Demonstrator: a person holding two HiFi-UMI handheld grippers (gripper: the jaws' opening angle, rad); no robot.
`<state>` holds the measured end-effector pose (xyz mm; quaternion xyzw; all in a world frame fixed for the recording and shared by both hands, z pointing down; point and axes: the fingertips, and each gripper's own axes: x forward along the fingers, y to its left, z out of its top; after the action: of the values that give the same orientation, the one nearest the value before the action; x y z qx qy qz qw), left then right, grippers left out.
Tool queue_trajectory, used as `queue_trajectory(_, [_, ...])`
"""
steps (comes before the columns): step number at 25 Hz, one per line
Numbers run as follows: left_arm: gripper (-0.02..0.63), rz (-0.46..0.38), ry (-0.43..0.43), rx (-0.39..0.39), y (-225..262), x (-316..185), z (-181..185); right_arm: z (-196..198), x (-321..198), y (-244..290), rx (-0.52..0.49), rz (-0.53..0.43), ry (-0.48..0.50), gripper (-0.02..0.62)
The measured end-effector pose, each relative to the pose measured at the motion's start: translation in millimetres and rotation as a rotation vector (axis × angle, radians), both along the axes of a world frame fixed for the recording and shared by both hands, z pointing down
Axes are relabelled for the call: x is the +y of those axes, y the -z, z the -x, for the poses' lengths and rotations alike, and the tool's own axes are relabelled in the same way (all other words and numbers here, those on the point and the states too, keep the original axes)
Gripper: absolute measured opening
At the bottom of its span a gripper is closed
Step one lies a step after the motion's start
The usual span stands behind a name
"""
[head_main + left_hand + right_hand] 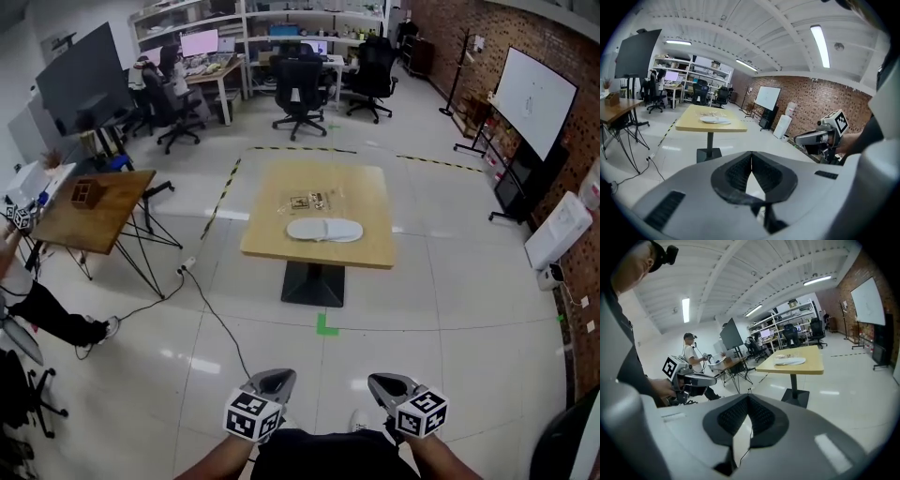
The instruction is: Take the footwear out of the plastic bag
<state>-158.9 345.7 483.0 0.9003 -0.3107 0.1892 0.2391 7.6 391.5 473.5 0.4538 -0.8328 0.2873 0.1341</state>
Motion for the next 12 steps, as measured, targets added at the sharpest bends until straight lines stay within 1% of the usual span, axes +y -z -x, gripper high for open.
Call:
queue_trajectory(2, [0.009,-0.013,0.038,0.000,6.5,-1.4,-1.8,-6.5,2.1,-0.4,-0.015,0.013,0.008,0.002])
queue_trajectory(5, [0.008,-0.040,0.092,0.032,14.6,-2.0,-13.7,-21.2,1.3,-9.5,-0.036,0.034,0.014,0.001])
queue_trajectory(8, [0.008,-0.066,0.091,0.012,15.5,-1.2,-32.6,-36.6,-5.7,-7.5,-0.089,0.039,-0.008,0.000])
queue_trajectory(9, [0.008,-0.066,0.086,0.016,17.2,1.9,-38.6,-39.9,-5.2,-4.6,-0.104,0.037,-0.009,0.000])
queue_trajectory(12, [0.008,-0.051,0.095,0.031,18.0,11.5,-47.5,-46.2,0.4,-4.4,-0.107,0.030,0.006,0.000])
